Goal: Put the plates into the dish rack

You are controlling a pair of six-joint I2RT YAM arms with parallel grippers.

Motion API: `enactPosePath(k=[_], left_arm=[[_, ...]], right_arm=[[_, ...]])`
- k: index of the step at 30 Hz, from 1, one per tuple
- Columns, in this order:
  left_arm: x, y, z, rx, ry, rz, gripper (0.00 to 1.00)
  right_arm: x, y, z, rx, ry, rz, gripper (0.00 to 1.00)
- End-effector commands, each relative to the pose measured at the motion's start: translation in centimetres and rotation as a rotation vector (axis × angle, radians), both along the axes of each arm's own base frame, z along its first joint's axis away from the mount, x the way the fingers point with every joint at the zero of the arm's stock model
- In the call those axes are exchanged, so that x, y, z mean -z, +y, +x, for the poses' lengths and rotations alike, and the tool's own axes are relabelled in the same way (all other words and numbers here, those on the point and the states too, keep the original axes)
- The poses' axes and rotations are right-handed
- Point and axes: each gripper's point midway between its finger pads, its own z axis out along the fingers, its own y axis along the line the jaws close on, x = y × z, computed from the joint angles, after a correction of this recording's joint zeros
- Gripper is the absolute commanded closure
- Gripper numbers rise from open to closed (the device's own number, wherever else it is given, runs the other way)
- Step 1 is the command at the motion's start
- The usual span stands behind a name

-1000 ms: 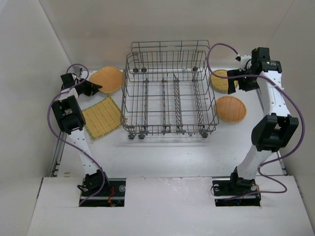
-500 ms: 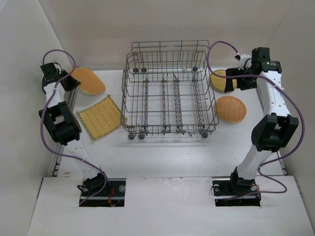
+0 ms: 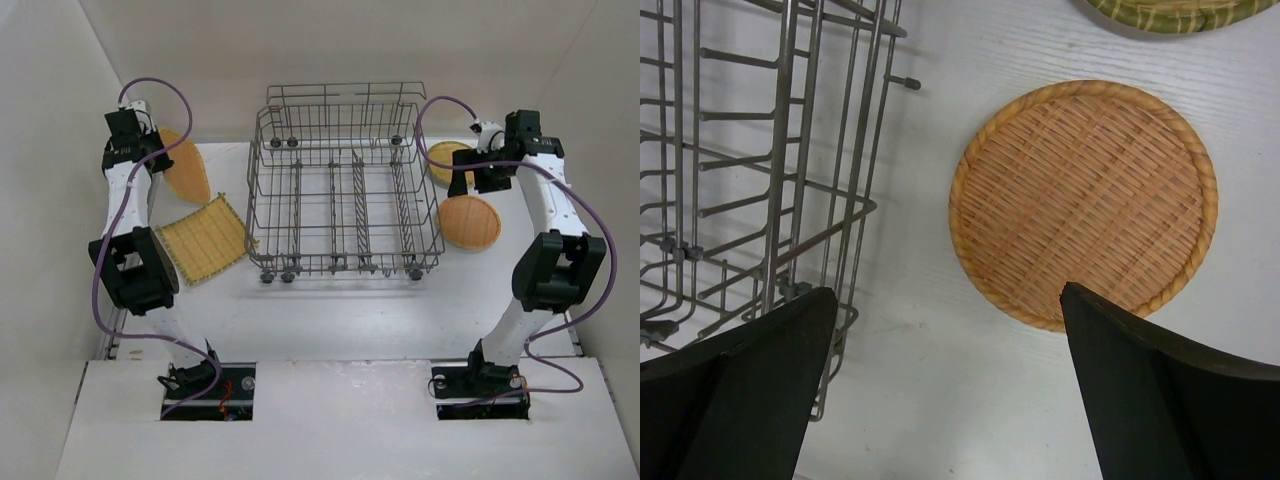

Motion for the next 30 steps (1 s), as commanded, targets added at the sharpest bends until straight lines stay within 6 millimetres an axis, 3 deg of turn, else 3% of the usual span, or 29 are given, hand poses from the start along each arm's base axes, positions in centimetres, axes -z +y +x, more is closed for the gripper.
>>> enactPosePath(k=[1, 4, 11, 22, 30], left_arm=[[-8.9, 1.5, -0.8, -0.021, -0.174, 0.180, 1.00], [-12.1, 0.7, -1.6, 0.002, -0.212, 0.290, 1.00], [-17.2, -1.9, -3.0, 0.073, -0.273, 0.489, 1.00], [-24.1, -7.8, -4.1, 0.216, -0.403, 0.689, 1.00], [-27.6, -12.5, -4.4, 0.314, -0.496, 0.752, 0.99]], right_arm=[[-3.1, 1.0, 0.7, -0.037, -0.135, 0.018, 0.00], [-3.0, 1.3, 0.7, -0.047, -0.153, 0.031, 0.00], [-2.6, 2.1, 0.9, -0.068, -0.167, 0.064, 0.00], [-2.2, 2.8, 0.9, -0.091, -0.183, 0.101, 0.00], [-2.0, 2.9, 0.6, -0.093, -0.192, 0.113, 0.00]])
